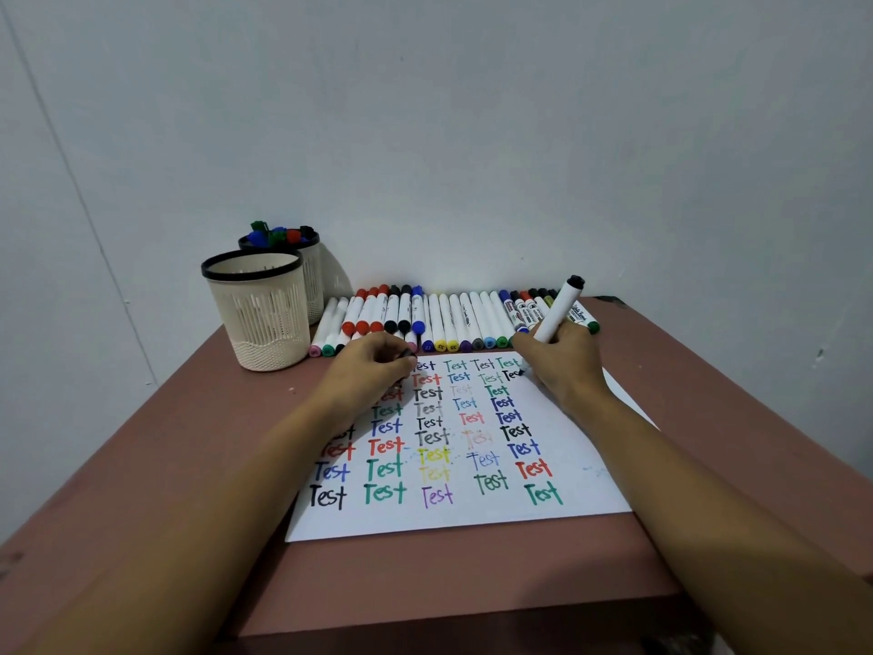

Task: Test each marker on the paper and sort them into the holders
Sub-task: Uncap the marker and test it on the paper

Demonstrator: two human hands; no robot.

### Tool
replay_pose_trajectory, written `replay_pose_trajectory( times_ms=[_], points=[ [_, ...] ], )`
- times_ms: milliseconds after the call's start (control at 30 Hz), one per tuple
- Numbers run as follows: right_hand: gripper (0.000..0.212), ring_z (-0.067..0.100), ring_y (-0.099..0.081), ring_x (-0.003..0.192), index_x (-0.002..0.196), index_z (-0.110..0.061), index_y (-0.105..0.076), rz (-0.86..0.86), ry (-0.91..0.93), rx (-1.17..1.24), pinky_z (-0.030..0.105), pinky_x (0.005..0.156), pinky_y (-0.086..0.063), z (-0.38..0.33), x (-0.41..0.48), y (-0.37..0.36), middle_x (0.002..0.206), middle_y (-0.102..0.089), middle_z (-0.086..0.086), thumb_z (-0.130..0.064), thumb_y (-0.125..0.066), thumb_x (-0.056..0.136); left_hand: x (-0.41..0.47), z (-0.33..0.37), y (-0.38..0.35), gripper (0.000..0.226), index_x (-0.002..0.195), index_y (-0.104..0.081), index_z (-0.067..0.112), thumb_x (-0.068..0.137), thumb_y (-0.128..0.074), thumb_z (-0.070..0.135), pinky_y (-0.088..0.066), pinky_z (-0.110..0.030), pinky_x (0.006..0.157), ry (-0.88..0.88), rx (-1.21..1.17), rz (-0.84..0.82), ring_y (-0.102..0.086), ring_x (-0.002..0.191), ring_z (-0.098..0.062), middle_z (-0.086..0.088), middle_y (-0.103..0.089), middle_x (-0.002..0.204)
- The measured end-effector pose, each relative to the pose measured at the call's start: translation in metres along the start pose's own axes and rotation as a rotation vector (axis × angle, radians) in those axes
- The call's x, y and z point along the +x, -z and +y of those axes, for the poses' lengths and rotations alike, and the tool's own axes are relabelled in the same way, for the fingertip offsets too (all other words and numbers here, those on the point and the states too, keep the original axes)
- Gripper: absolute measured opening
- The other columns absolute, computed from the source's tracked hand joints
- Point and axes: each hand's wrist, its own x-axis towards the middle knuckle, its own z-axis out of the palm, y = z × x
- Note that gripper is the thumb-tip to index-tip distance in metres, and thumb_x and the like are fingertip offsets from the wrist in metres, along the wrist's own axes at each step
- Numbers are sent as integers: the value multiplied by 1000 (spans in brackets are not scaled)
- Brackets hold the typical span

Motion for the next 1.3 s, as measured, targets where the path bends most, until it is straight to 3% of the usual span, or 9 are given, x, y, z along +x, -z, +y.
replay_pose_trajectory(
  times_ms=[167,300,500,667,867,1033,1167,1300],
  points=[
    [12,18,-56,61,74,-6,-59,15,-40,36,33,62,-48,3,2,-1,69,-59,10,-16,-65,78,0,1,0,20,108,-62,17,89,-61,21,-46,-18,75,1,5,1,-58,93,-12,1,-62,101],
    [17,18,-58,65,83,1,-63,89,-17,9,31,63,-48,2,2,0,73,-61,9,-15,-67,79,0,2,0,21,109,-62,16,89,-61,21,-44,-16,72,-6,16,8,-58,91,-10,1,-62,100],
    [14,20,-54,68,79,-3,-55,53,6,-4,27,58,-43,0,0,-1,74,-55,10,-13,-64,82,-2,2,0,20,108,-62,18,89,-61,22,-46,-18,75,-6,29,5,-59,92,-11,1,-63,100],
    [16,21,-53,67,81,-2,-58,56,-28,33,32,62,-45,1,1,0,73,-56,12,-16,-65,81,-2,3,0,21,110,-62,16,89,-60,21,-46,-17,74,-9,31,2,-58,92,-10,1,-63,100],
    [17,19,-53,66,85,3,-59,53,-27,11,28,59,-43,0,0,-1,71,-55,9,-13,-64,81,-4,5,-2,15,106,-60,18,91,-57,21,-50,-27,82,-23,41,4,-60,94,-16,-3,-63,103],
    [19,18,-51,64,86,5,-58,82,-36,120,28,56,-41,-2,1,1,71,-54,10,-14,-61,83,-9,11,-5,19,112,-57,24,94,-52,24,-43,-16,66,-137,170,8,-59,82,-9,1,-62,95],
    [4,10,-51,59,83,-3,-58,-70,-69,336,21,55,-48,-15,-6,-2,67,-53,4,-4,-57,87,-12,15,-7,25,119,-55,21,95,-51,22,-43,-15,68,-183,214,23,-58,87,-13,3,-60,99],
    [16,11,-55,61,78,-7,-58,-332,-107,590,20,57,-51,-23,-17,-12,66,-55,4,5,-56,88,-11,16,-10,26,118,-57,14,93,-55,19,-41,-20,76,-199,236,4,-56,92,-12,2,-60,104]
  ],
)
